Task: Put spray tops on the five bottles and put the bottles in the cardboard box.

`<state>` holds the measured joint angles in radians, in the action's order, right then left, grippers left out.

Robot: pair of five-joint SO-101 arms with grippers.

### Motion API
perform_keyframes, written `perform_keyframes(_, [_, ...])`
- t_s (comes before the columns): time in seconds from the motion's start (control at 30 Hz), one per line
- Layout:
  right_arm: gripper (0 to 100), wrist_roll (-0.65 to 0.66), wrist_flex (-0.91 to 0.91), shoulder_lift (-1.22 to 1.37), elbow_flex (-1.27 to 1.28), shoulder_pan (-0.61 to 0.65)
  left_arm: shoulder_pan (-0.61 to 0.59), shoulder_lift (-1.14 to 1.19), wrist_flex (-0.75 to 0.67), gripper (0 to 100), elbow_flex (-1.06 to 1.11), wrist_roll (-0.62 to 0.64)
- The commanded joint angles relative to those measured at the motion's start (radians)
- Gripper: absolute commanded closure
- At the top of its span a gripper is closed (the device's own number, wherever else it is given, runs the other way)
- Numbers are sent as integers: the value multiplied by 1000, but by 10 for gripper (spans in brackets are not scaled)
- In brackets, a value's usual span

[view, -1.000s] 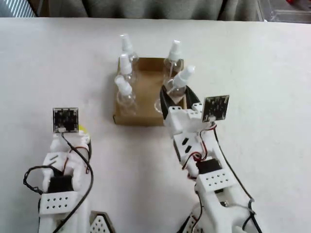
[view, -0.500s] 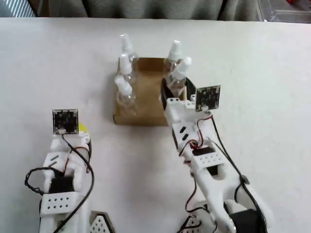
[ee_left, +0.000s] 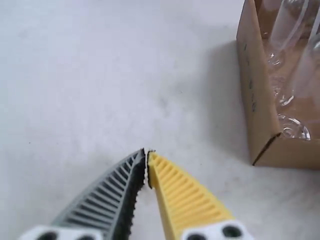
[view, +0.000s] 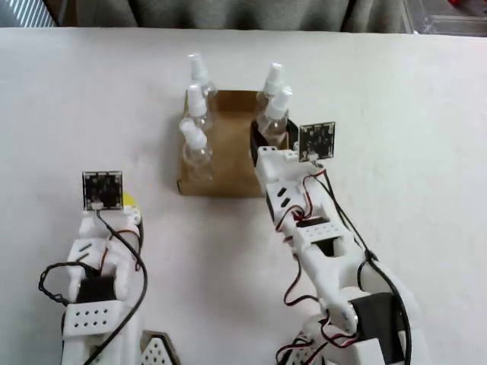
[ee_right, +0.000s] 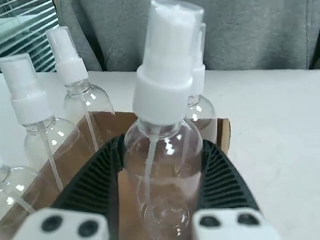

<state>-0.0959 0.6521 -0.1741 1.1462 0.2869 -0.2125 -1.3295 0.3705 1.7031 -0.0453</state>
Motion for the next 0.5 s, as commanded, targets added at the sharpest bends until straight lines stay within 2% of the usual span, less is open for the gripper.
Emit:
perform_keyframes(0.0, [983,68,79,33,-51,-10,-4,5,-25,980,-3,-8])
perform_keyframes(0.47, [983,74,133,128,-52,-10,-4,5,-25,980,-3,-8])
